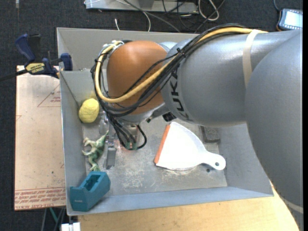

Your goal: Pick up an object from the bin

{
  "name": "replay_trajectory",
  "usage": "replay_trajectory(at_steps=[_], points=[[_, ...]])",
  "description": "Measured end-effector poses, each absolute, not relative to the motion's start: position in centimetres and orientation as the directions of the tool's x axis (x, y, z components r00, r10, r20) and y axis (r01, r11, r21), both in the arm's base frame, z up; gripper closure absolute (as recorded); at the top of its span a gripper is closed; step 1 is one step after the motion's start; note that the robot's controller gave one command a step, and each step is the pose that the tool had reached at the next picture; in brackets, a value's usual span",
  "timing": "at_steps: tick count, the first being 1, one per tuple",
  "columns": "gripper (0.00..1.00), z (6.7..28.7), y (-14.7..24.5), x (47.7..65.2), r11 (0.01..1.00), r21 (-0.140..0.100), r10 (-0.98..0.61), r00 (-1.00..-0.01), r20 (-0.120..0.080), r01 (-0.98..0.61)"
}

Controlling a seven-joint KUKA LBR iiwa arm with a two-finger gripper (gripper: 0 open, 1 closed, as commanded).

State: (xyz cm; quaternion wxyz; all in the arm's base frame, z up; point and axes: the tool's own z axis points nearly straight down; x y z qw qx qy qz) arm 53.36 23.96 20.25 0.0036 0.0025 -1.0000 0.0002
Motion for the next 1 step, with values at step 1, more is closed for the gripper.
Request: replay_trajectory(at_steps=[1], points=[[0.0, 20.69, 23.82, 53.59, 1.0, 0.001, 0.0, -1.0, 0.0, 0.0]])
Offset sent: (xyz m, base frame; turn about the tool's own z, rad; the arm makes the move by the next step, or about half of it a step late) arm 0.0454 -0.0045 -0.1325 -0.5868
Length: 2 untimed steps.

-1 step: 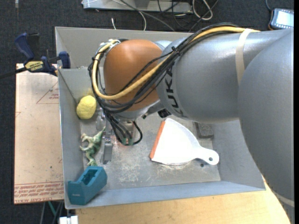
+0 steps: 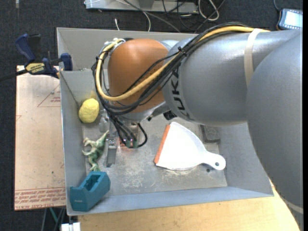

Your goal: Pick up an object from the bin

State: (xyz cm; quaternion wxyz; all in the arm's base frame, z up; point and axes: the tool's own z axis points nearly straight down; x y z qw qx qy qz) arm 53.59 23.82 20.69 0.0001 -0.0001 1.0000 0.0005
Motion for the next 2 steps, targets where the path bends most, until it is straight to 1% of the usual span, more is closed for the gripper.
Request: replay_trajectory(at_steps=[1, 2], points=[[0.0, 8.1, 23.7, 57.8, 0.852, 0.002, -0.523, -0.852, -0.006, -0.523], [0.0, 7.1, 24.4, 58.2, 0.876, 0.003, -0.482, -0.876, -0.006, -0.482]])
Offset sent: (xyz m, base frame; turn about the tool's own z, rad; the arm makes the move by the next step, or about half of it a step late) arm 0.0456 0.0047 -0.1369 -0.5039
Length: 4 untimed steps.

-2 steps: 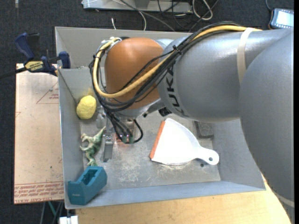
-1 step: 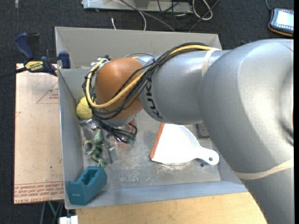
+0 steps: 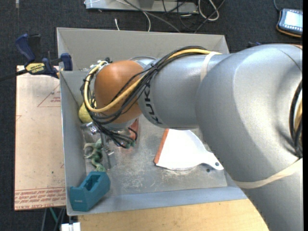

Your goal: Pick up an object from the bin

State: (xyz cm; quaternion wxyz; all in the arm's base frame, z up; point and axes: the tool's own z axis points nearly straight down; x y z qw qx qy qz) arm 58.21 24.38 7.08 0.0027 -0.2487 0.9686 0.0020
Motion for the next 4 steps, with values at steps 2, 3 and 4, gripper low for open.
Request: replay_trajectory(at_steps=[2, 3, 4], points=[[0.0, 7.09, 24.39, 58.23, 0.875, 0.004, -0.485, -0.875, -0.008, -0.485], [1.0, 7.25, 24.27, 58.39, 0.857, 0.004, -0.515, -0.857, -0.019, -0.515], [1.0, 7.26, 24.25, 58.41, 0.855, 0.004, -0.519, -0.855, -0.02, -0.519]])
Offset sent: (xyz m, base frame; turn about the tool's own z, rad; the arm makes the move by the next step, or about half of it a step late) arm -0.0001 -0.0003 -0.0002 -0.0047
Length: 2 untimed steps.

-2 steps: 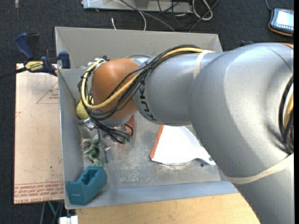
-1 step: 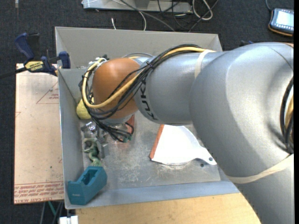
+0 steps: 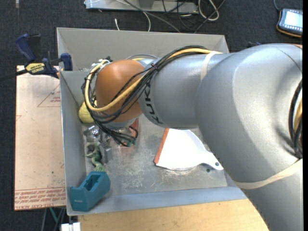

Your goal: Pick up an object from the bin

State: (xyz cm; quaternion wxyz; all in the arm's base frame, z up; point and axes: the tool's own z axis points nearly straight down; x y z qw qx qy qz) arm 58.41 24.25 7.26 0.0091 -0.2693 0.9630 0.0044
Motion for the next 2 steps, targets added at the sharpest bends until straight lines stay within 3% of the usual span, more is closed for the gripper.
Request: replay_trajectory(at_steps=[1, 2], points=[[1.0, 8.5, 24.1, 58.1, 0.855, 0.006, -0.518, -0.855, -0.008, -0.518], [1.0, 12.4, 24.2, 58.2, 0.855, 0.005, -0.518, -0.855, -0.013, -0.518]])
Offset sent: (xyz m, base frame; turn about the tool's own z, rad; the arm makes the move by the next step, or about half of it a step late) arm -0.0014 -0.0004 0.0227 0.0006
